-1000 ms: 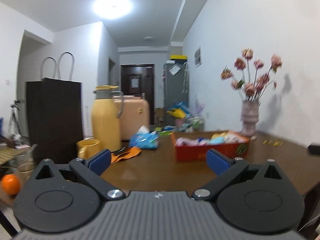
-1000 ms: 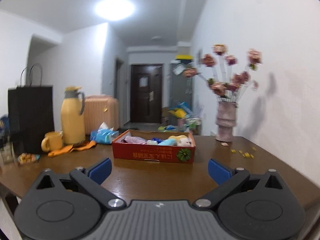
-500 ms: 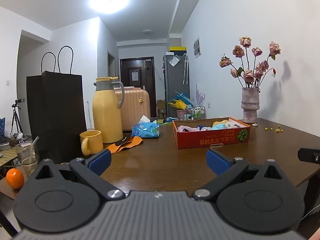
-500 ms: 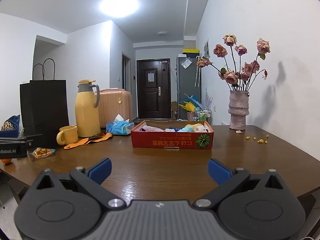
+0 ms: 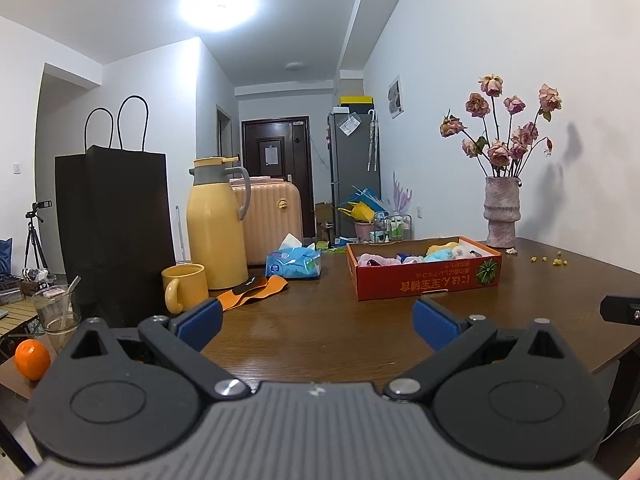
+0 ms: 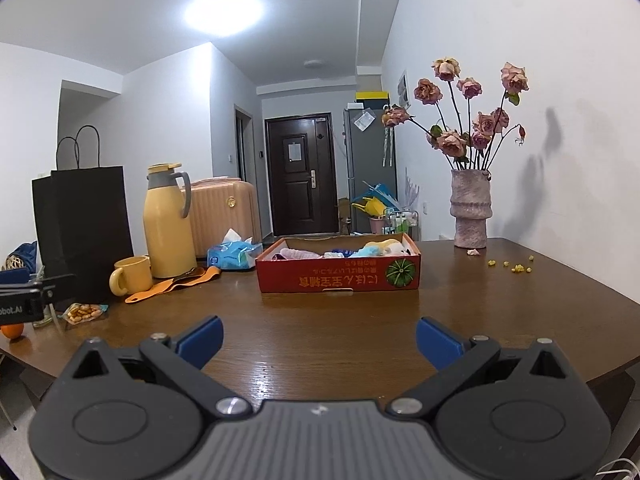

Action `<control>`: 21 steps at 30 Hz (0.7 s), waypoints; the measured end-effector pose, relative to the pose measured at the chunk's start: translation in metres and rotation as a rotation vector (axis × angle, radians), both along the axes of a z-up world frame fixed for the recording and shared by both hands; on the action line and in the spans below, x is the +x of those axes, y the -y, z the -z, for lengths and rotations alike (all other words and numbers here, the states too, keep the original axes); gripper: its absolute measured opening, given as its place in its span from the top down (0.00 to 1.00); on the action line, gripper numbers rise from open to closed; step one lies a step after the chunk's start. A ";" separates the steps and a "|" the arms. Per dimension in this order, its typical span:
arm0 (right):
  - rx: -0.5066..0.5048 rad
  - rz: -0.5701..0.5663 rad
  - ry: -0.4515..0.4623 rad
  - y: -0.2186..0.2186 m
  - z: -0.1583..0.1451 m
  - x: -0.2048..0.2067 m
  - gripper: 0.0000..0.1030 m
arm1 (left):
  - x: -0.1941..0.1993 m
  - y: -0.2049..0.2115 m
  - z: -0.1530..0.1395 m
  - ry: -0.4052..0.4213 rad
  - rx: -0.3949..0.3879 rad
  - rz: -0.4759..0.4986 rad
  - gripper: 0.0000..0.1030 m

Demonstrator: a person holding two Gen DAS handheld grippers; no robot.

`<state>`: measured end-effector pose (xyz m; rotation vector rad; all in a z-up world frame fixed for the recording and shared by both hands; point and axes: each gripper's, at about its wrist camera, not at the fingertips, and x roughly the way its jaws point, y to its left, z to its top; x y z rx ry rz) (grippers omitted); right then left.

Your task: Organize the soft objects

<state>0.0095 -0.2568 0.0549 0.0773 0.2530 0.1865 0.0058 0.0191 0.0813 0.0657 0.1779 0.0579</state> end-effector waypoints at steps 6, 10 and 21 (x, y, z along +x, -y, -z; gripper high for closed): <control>0.004 -0.002 -0.001 0.001 0.002 0.000 0.00 | 0.000 0.001 0.001 -0.004 0.001 -0.001 0.00; 0.004 -0.005 -0.004 0.001 0.002 0.001 0.00 | 0.000 0.000 0.002 -0.003 0.003 0.000 0.00; 0.012 -0.002 0.002 0.003 0.003 0.000 0.00 | 0.000 0.000 0.002 -0.003 0.004 0.000 0.00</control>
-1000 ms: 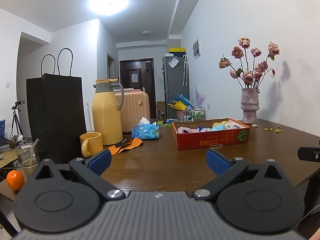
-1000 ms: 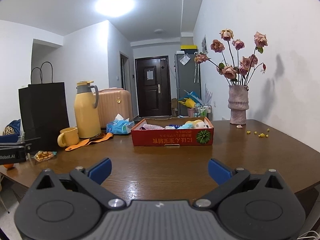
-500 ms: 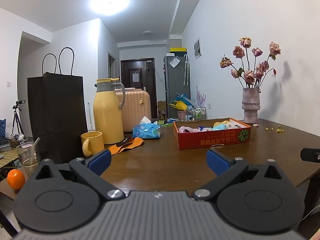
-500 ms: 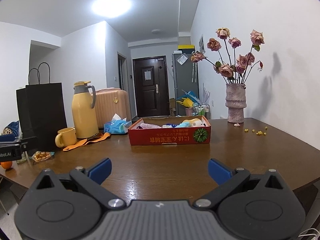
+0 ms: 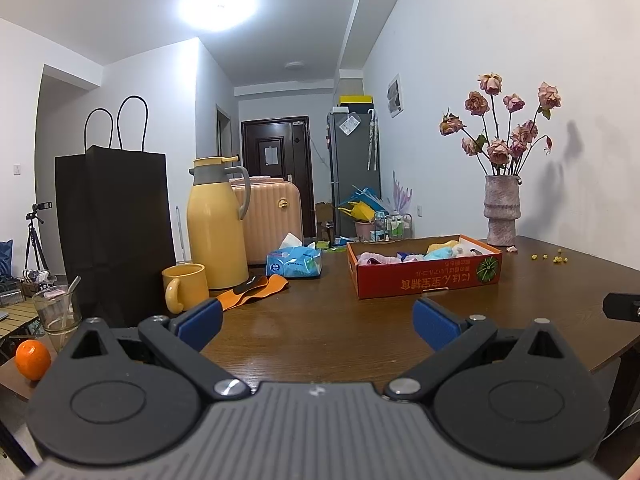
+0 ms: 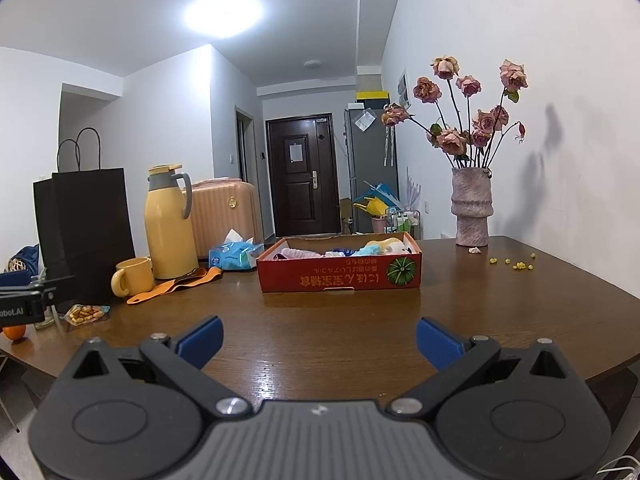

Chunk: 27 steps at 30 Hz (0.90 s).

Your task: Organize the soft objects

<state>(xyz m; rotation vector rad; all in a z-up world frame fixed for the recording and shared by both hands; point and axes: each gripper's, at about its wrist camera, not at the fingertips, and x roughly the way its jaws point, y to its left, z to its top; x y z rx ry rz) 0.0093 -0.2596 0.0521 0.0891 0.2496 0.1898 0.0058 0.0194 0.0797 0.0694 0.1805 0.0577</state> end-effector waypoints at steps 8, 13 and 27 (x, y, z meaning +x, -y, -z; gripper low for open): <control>0.015 0.009 0.003 0.003 0.001 0.000 0.00 | 0.000 0.000 0.000 0.000 0.001 0.000 0.00; 0.004 0.007 0.003 0.002 0.003 0.000 0.00 | 0.000 0.000 0.000 0.000 0.002 -0.001 0.00; 0.004 0.001 0.001 0.000 0.004 0.000 0.00 | -0.001 -0.001 0.002 0.000 -0.003 0.004 0.00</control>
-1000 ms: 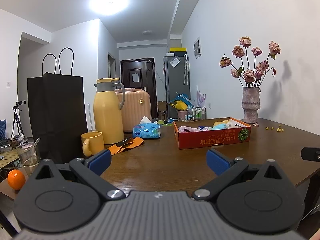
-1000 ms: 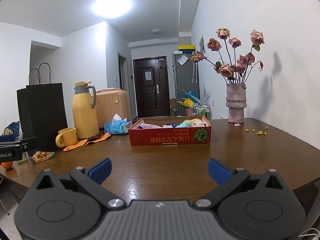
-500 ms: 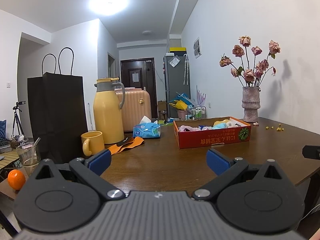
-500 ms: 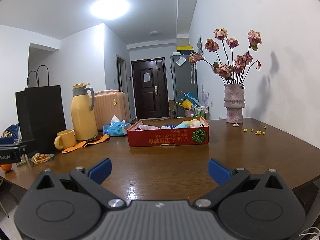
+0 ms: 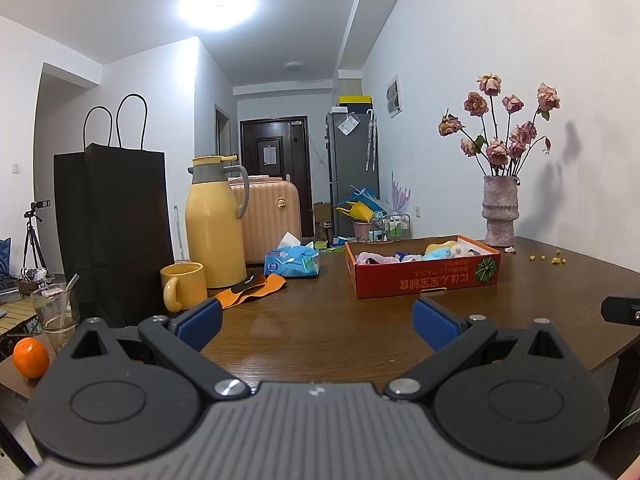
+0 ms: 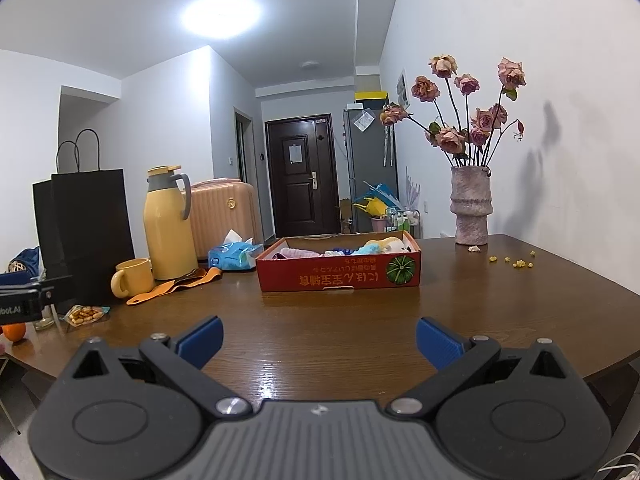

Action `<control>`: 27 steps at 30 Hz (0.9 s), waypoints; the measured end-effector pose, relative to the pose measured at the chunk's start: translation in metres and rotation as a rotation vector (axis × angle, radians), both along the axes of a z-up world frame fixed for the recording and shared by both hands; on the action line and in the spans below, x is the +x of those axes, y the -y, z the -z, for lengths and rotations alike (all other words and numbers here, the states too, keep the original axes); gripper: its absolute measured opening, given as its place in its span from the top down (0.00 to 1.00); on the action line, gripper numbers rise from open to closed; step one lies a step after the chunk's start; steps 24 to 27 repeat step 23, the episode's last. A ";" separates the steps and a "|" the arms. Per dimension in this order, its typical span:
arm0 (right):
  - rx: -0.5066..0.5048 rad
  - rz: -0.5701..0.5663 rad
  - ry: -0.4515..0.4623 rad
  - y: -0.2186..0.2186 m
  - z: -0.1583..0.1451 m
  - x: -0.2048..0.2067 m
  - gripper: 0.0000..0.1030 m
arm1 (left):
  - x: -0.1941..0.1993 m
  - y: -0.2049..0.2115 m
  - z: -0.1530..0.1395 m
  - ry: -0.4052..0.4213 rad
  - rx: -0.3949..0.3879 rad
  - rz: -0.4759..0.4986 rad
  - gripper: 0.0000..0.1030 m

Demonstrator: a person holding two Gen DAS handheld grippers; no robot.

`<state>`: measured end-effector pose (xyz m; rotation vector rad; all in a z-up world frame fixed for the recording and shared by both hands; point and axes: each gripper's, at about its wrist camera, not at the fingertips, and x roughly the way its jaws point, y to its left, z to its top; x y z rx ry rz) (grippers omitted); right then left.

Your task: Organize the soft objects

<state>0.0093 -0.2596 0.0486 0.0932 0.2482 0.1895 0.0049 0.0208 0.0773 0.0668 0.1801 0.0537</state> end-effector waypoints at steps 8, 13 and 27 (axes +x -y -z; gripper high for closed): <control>0.005 -0.004 0.005 -0.001 0.000 0.000 0.00 | -0.002 0.001 0.000 0.010 0.001 -0.005 0.00; 0.003 -0.002 0.007 -0.001 0.001 -0.001 0.00 | -0.002 0.001 0.000 0.011 0.000 -0.002 0.00; -0.006 -0.006 0.052 -0.003 0.000 -0.004 0.00 | -0.004 0.000 -0.002 0.035 -0.019 -0.006 0.00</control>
